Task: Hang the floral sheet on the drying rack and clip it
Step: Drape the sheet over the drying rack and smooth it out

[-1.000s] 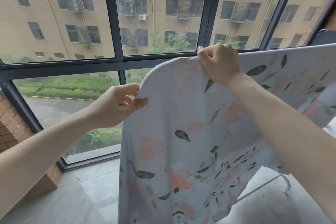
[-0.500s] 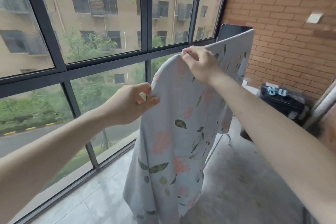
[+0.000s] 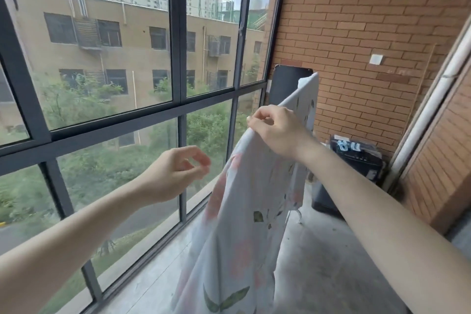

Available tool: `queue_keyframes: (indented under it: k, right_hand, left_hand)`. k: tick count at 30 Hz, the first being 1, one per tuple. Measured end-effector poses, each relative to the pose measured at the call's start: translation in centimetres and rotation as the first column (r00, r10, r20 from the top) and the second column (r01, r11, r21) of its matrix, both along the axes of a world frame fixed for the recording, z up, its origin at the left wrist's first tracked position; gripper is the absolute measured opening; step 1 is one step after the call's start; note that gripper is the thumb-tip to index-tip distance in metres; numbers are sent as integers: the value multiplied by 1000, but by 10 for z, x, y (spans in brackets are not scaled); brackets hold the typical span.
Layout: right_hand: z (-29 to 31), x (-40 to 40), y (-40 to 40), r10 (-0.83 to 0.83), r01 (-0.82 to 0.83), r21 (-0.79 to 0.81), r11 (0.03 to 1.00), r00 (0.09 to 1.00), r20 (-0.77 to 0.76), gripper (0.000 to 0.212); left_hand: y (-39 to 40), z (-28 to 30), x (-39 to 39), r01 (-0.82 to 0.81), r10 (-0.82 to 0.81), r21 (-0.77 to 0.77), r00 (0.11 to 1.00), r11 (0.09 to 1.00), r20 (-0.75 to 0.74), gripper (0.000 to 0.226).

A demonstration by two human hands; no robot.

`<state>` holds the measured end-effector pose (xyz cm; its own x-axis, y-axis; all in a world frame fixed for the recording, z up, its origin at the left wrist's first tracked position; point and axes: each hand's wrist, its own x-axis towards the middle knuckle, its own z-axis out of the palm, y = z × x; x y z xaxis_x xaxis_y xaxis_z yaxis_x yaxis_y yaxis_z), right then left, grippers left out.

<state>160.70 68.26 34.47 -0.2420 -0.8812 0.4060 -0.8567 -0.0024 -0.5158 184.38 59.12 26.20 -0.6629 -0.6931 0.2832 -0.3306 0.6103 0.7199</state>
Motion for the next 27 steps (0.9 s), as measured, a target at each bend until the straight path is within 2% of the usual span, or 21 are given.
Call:
queue_keyframes:
  k: [4,8,10,13,17,19,21,24,25,27]
  right_hand:
    - [12,17,-3,-131,128,84,988,991,30,15]
    - [16,41,-1,-292,287,108,952,956,33,12]
    - [12,57,-2,-351,352,115,929,936,-33,15]
    - [2,89,-13,-466,476,93,875,878,-108,23]
    - [-13,117,-8,-551,575,80,814,809,-206,32]
    - [-22,132,-2,-584,606,30,795,777,-237,36]
    - [-32,143,3,-604,620,-23,784,755,-255,38]
    - [-52,161,13,-623,628,-85,774,730,-280,44]
    - [-58,166,15,-627,621,-120,774,727,-281,45]
    - [-80,178,15,-639,604,-210,769,715,-285,47]
  left_hand:
    - [-45,-6,-20,215,-216,25,972,976,92,24]
    - [-84,-37,-36,415,-441,150,859,897,260,35]
    - [-101,-61,-38,477,-521,210,796,854,309,40]
    - [-124,-100,-34,537,-609,287,694,793,385,49]
    - [-129,-151,-35,502,-602,333,653,798,459,63]
    - [-131,-176,-32,443,-594,408,690,798,413,57]
    - [-132,-197,-23,333,-561,563,773,756,297,39]
    - [-127,-234,-9,228,-455,679,873,698,174,18]
    - [-122,-240,-5,209,-433,741,893,639,122,16]
    - [-114,-248,2,194,-378,888,925,417,-25,22]
